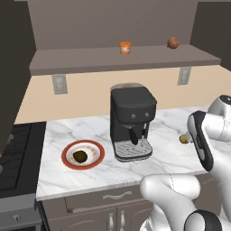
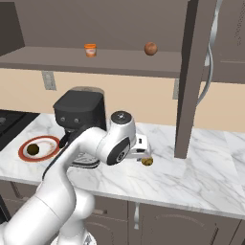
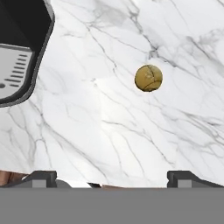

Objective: Pick the avocado and bread from the counter and place them on the plate. Then pick the jam from the cabinet and place it next to the plate. Lastly close the cabinet door.

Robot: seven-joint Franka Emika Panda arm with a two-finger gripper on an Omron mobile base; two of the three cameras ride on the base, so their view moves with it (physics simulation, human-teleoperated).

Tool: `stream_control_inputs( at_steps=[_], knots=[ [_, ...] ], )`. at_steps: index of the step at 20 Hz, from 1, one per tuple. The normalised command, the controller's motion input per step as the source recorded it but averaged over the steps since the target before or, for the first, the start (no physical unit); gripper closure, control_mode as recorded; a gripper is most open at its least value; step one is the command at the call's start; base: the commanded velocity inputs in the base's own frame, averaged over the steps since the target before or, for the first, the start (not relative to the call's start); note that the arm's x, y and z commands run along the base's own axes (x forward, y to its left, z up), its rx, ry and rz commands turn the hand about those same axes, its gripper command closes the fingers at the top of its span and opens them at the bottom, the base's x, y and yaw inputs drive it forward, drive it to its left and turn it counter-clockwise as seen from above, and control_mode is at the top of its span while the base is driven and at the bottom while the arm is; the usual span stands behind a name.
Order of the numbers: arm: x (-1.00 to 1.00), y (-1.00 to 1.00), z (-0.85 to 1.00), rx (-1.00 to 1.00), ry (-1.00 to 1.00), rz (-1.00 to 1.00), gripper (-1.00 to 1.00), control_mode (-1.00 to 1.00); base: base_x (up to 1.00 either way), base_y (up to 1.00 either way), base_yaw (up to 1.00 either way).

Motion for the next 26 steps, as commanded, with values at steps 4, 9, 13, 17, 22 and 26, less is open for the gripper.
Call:
stream_control_inputs(
  at_steps=[4,9,13,17,22,26],
  knots=[
    [0.09,-0.09,-0.15,-0.01,0.04,0.0,-1.0,-1.0,0.0,0.0,0.0],
    [0.11,-0.07,-0.15,-0.02,0.05,0.0,-1.0,-1.0,0.0,0.0,0.0],
    [0.12,-0.06,-0.17,-0.01,0.04,0.0,-1.0,-1.0,0.0,0.0,0.0],
    [0.17,-0.01,-0.19,-0.01,0.03,0.0,-1.0,-1.0,0.0,0.0,0.0],
    [0.19,-0.01,-0.18,0.0,0.04,0.0,-1.0,-1.0,0.0,0.0,0.0],
    [0.22,-0.03,-0.12,0.0,0.03,0.0,-1.0,-1.0,0.0,0.0,0.0]
  ],
)
